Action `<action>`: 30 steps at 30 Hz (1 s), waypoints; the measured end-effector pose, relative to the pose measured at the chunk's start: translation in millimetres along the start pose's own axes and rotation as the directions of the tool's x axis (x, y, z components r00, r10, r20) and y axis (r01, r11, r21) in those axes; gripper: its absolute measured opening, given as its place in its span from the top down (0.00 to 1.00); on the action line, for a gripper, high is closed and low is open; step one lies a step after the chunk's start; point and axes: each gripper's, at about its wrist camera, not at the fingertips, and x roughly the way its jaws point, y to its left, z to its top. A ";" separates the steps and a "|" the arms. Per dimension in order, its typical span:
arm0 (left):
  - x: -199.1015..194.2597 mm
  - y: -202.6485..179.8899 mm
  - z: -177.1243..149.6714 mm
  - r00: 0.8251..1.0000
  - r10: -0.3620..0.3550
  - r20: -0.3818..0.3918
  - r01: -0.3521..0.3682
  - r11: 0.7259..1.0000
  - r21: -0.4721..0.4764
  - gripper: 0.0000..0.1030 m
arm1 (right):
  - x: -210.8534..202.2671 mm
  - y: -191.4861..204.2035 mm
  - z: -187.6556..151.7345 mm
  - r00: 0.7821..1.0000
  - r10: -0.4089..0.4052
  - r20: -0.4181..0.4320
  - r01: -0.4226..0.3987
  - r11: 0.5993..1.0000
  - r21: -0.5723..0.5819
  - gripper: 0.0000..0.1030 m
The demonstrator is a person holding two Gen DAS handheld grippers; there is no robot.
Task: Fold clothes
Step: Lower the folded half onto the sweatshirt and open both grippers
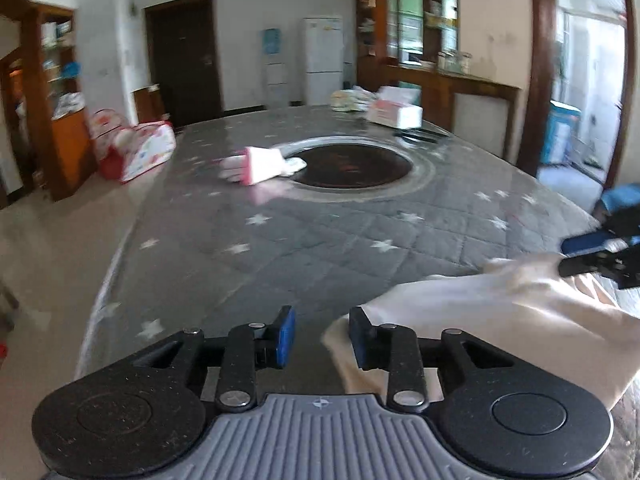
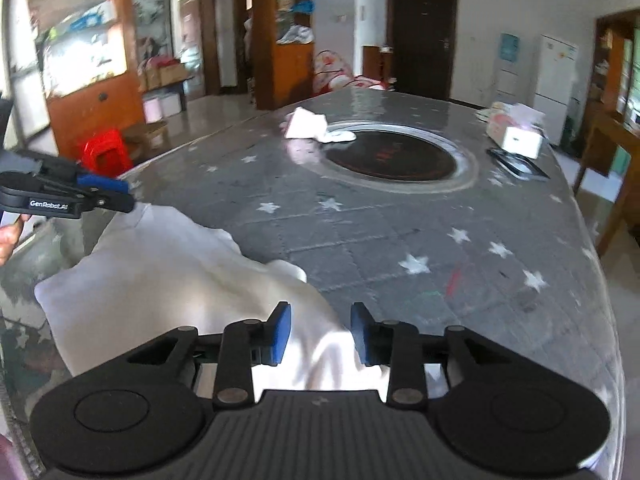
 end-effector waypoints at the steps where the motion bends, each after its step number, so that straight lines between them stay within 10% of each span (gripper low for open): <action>1: -5.8 0.4 -2.0 1.000 0.007 0.007 -0.007 1.000 -0.005 0.68 | -4.6 -3.3 -2.4 1.000 -0.005 0.003 0.004 1.000 0.018 0.68; 16: -52.7 -79.4 -37.3 0.983 -0.186 0.002 0.183 0.969 0.164 0.68 | 0.5 -12.3 -24.7 0.999 -0.046 -0.014 0.048 0.991 0.125 0.70; 21: -48.2 -93.9 -43.7 0.977 -0.210 -0.028 0.211 0.957 0.198 0.68 | -0.7 -6.8 -26.5 0.997 -0.078 0.007 0.077 0.992 0.095 0.95; 30: -49.8 -91.5 -47.1 0.964 -0.260 -0.053 0.265 0.945 0.191 0.63 | -44.5 13.0 -12.0 0.978 -0.193 0.075 0.196 0.980 -0.031 0.97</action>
